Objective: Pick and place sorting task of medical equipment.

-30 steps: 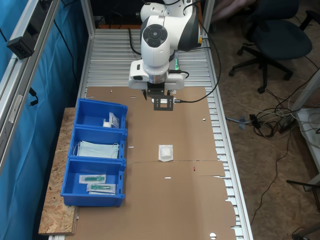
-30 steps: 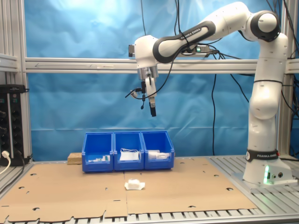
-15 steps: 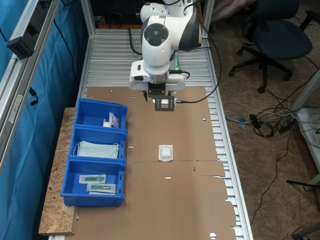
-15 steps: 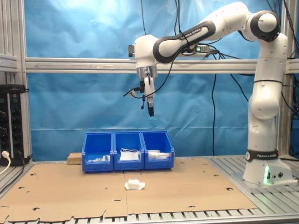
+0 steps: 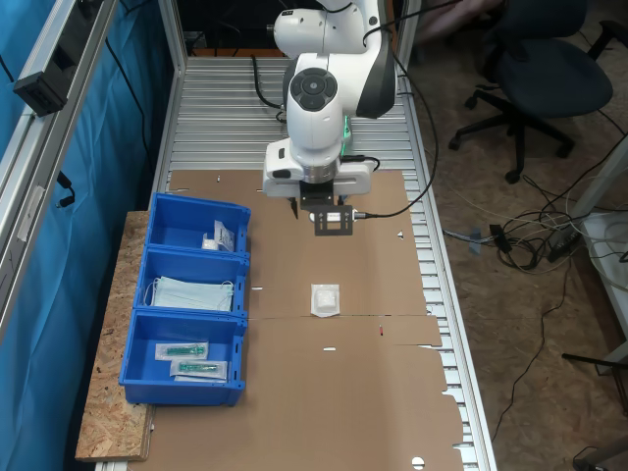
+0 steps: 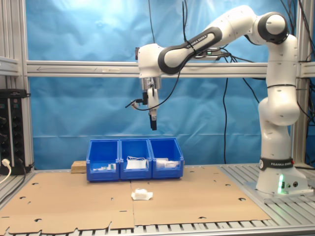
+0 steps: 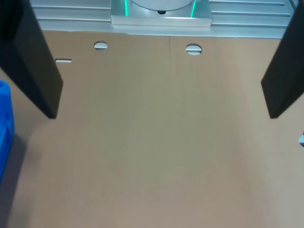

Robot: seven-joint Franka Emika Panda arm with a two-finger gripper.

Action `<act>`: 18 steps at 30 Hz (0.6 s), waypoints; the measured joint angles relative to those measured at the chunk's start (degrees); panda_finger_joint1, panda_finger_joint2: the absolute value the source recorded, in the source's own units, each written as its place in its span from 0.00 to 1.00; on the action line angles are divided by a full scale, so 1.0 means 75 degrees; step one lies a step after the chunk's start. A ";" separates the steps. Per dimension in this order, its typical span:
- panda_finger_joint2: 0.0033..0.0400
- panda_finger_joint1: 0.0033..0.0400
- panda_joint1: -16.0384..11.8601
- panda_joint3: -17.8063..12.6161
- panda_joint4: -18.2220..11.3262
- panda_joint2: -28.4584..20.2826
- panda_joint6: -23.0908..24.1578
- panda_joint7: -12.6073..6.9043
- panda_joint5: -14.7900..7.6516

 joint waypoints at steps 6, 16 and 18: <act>1.00 1.00 0.0671 -0.0614 -0.0021 0.0309 0.0543 0.0000 0.0000; 1.00 1.00 0.1203 -0.1093 -0.0664 0.0608 0.1829 0.0000 0.0000; 1.00 1.00 0.1245 -0.1136 -0.0833 0.0638 0.2050 0.0000 0.0025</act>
